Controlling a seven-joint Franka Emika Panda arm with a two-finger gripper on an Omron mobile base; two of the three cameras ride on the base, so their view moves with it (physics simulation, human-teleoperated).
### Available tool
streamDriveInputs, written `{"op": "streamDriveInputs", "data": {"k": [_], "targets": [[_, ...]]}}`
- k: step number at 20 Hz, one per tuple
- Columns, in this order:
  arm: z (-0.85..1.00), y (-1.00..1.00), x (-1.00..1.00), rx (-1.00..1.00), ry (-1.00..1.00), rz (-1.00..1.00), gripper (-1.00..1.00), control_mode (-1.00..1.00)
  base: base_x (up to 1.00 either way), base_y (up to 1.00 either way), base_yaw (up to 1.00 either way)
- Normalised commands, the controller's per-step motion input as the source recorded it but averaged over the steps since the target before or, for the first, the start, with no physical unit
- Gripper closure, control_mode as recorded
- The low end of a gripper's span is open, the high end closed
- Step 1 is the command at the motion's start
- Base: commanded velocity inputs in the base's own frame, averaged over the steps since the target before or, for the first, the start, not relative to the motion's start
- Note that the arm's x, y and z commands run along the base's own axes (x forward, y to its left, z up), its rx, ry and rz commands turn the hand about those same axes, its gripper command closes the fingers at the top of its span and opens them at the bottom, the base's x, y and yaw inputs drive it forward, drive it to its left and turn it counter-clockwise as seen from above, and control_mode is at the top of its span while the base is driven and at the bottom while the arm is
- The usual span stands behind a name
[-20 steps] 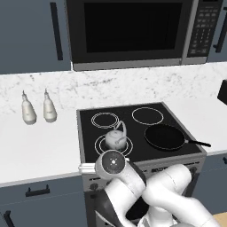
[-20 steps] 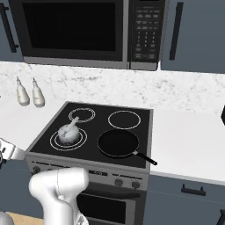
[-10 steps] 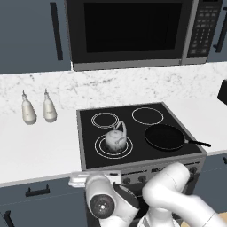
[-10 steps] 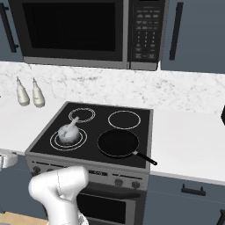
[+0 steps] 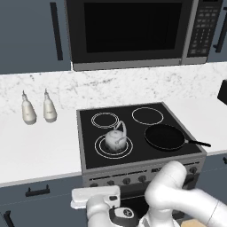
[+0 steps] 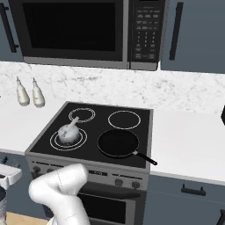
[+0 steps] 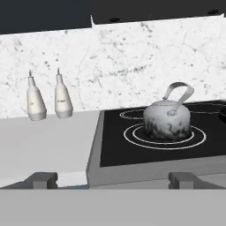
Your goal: Pick the kettle from the counter and place it on a stove burner. Then turn the burner on.
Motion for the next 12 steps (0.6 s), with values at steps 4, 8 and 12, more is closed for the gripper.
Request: {"op": "streamDriveInputs", "data": {"k": [4, 8, 12], "targets": [[-0.88, 0.02, 0.12, 0.0, -0.12, 0.0, -1.0, -1.0, 0.0, 0.0, 0.0], [-0.63, 0.06, 0.16, 0.0, 0.0, 0.0, -1.0, -1.0, 0.0, 0.0, 0.0], [-0.23, 0.0, 0.14, 0.0, 0.19, 0.0, -1.0, -1.0, 0.0, 0.0, 0.0]]}}
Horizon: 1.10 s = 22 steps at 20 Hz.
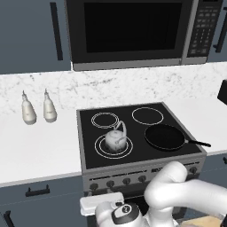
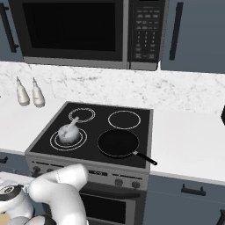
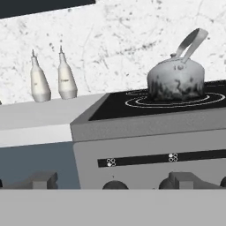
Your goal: Pick the kettle from the counter and place it on a stove burner. Then turn the burner on.
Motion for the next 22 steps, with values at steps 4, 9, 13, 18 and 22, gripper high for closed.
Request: {"op": "streamDriveInputs", "data": {"k": [4, 9, 13, 18, 22], "targets": [[-0.09, 0.0, 0.05, 0.0, 0.17, 0.0, -1.0, -1.0, 0.0, 0.0, 0.0], [-0.17, 0.0, 0.0, 0.0, 0.04, 0.0, -1.0, -1.0, 0.0, 0.0, 0.0], [-0.22, -0.04, 0.0, 0.0, 0.01, 0.0, -1.0, -1.0, 0.0, 0.0, 0.0], [-0.07, -0.02, 0.02, 0.0, 0.0, 0.0, -1.0, -1.0, 0.0, 0.0, 0.0], [-0.06, 0.0, 0.26, -0.02, 0.0, 0.0, -1.0, -1.0, 0.0, 0.0, 0.0]]}}
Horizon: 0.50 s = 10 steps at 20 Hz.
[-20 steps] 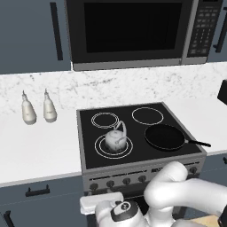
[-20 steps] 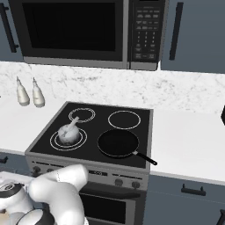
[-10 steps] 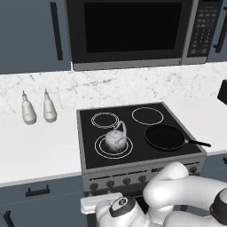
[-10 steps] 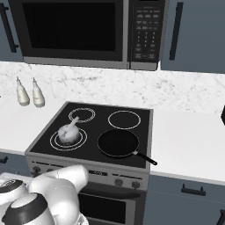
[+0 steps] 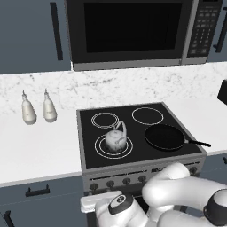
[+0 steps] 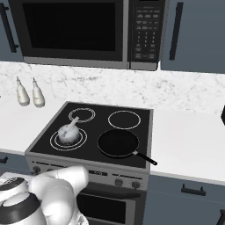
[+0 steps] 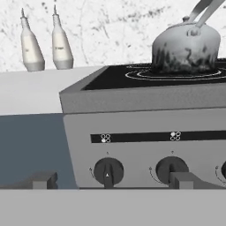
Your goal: Pick the kettle from the counter and place it on a stove burner. Then turn the burner on.
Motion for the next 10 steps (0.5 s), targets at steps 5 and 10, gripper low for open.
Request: {"op": "streamDriveInputs", "data": {"k": [5, 10], "targets": [[-0.07, 0.0, 0.26, -0.02, 0.01, 0.0, -1.0, -1.0, 0.0, 0.0, 0.0], [-0.2, 0.0, 0.06, 0.0, 0.01, 0.0, -1.0, -1.0, 0.0, 0.0, 0.0]]}}
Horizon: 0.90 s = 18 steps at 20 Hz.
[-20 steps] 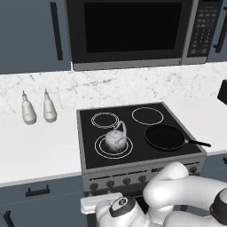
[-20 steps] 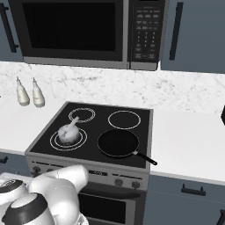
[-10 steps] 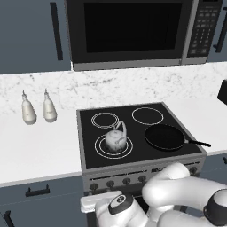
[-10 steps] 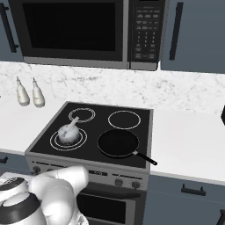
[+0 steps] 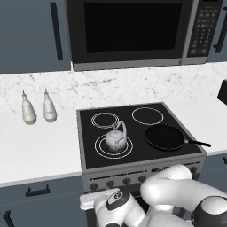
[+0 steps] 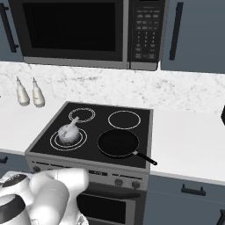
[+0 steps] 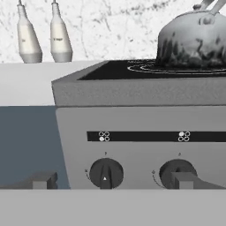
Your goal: Pick the kettle from the counter and place it on a stove burner. Then turn the burner on.
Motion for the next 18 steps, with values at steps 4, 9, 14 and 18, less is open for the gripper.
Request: {"op": "streamDriveInputs", "data": {"k": [4, 9, 14, 18], "targets": [[-0.35, -0.01, 0.05, 0.0, 0.0, 0.0, -1.0, -1.0, 0.0, 0.0, 0.0], [-0.23, 0.0, 0.1, 0.0, 0.0, 0.0, -1.0, -1.0, 0.0, 0.0, 0.0], [-0.1, 0.0, 0.19, 0.0, 0.0, 0.0, -1.0, -1.0, 0.0, 0.0, 0.0], [-0.12, 0.0, 0.37, 0.0, 0.0, 0.0, -1.0, -1.0, 0.0, 0.0, 0.0]]}}
